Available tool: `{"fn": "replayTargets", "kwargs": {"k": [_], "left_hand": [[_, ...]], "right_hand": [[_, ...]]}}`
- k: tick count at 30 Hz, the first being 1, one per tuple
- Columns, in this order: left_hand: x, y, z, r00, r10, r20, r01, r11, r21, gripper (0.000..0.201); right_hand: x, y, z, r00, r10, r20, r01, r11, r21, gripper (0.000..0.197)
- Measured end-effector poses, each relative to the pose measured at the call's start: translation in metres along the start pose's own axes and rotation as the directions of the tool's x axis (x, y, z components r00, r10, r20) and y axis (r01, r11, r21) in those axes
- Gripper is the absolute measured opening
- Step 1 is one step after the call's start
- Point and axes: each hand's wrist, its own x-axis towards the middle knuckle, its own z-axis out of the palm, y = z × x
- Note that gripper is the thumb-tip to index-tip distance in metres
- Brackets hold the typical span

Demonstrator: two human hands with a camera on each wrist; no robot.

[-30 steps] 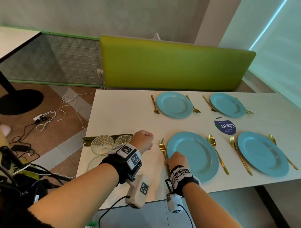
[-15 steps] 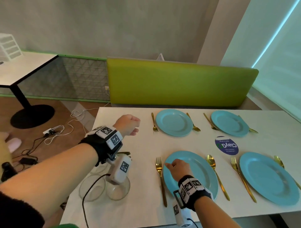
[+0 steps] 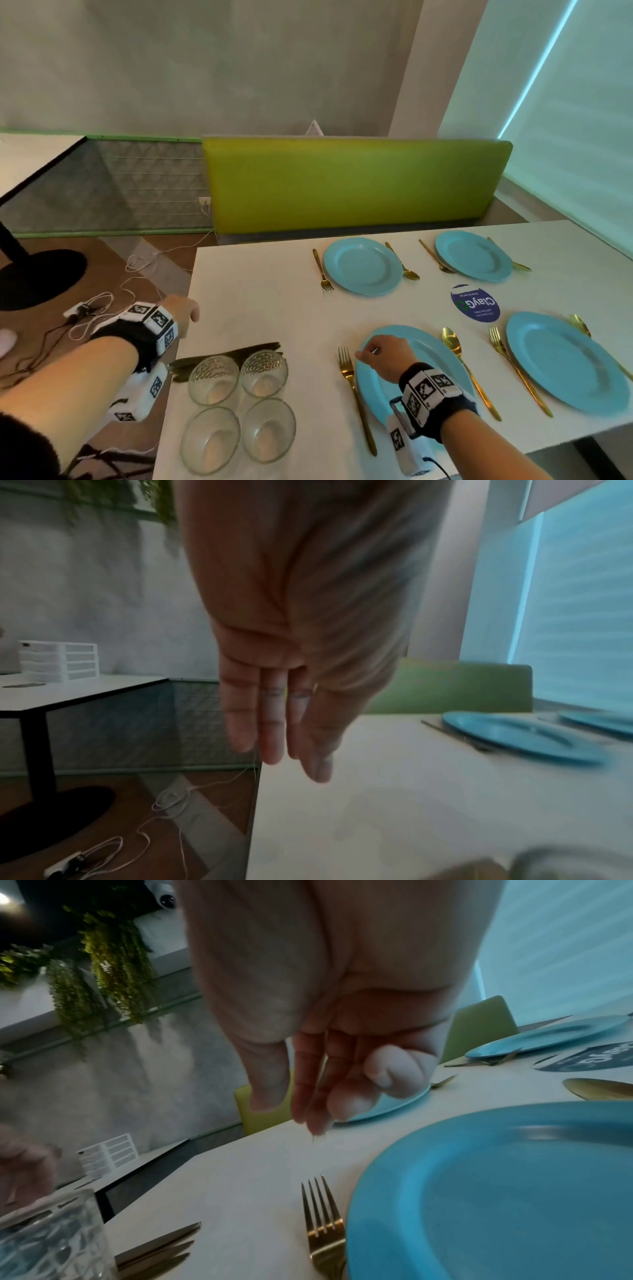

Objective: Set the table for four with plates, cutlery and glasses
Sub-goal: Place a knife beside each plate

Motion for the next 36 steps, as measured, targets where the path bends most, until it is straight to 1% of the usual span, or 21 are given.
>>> {"fn": "replayTargets", "kwargs": {"k": [3,5,7,9,12,14,16,19,22,25,29,30,33,36], "left_hand": [[0.014,-0.008,0.027,0.994,0.085,0.071,-0.083,0.996,-0.04,0.059],[0.018,-0.008,0.041,0.984,0.155,0.083,-0.15,0.987,-0.058,0.065],[0.024,-0.007,0.056,0.973,0.219,0.068,-0.214,0.974,-0.069,0.065],[0.029,-0.008,0.069,0.96,0.273,0.053,-0.268,0.959,-0.096,0.063],[0.034,-0.012,0.08,0.949,0.315,0.017,-0.31,0.941,-0.133,0.06],[0.037,-0.013,0.083,0.943,0.332,-0.009,-0.331,0.935,-0.129,0.06],[0.042,-0.014,0.086,0.939,0.342,-0.019,-0.342,0.932,-0.124,0.06],[0.048,-0.012,0.088,0.937,0.349,-0.017,-0.348,0.931,-0.11,0.054],[0.053,-0.009,0.086,0.94,0.342,-0.002,-0.34,0.934,-0.108,0.046],[0.058,-0.007,0.083,0.948,0.318,0.005,-0.314,0.939,-0.14,0.038],[0.066,-0.003,0.082,0.954,0.298,-0.016,-0.297,0.939,-0.172,0.019],[0.068,-0.002,0.082,0.956,0.292,-0.021,-0.291,0.942,-0.169,0.018],[0.073,0.0,0.082,0.961,0.274,-0.028,-0.276,0.95,-0.148,0.026],[0.076,0.002,0.082,0.962,0.27,-0.034,-0.272,0.953,-0.132,0.027]], "right_hand": [[-0.005,-0.009,0.006,0.999,0.042,-0.013,-0.042,0.999,-0.017,0.028],[-0.006,-0.017,0.011,0.998,0.057,-0.025,-0.058,0.998,-0.028,0.022],[-0.007,-0.026,0.016,0.997,0.062,-0.038,-0.063,0.997,-0.036,0.017],[-0.009,-0.034,0.021,0.997,0.06,-0.053,-0.061,0.998,-0.025,0.016],[-0.01,-0.041,0.026,0.996,0.072,-0.058,-0.073,0.997,-0.016,0.017],[-0.01,-0.045,0.028,0.995,0.083,-0.061,-0.085,0.996,-0.022,0.023],[-0.009,-0.047,0.03,0.993,0.089,-0.072,-0.091,0.995,-0.033,0.024],[-0.011,-0.048,0.033,0.993,0.1,-0.071,-0.102,0.994,-0.026,0.017],[-0.01,-0.045,0.037,0.99,0.121,-0.066,-0.121,0.993,-0.005,0.022],[-0.01,-0.043,0.038,0.988,0.143,-0.064,-0.143,0.99,0.002,0.023],[-0.01,-0.043,0.038,0.986,0.15,-0.076,-0.149,0.989,0.013,0.024],[-0.009,-0.043,0.038,0.986,0.149,-0.077,-0.149,0.989,0.015,0.022],[-0.006,-0.044,0.039,0.986,0.147,-0.081,-0.146,0.989,0.02,0.019],[-0.004,-0.044,0.039,0.987,0.141,-0.084,-0.139,0.99,0.02,0.017]]}}
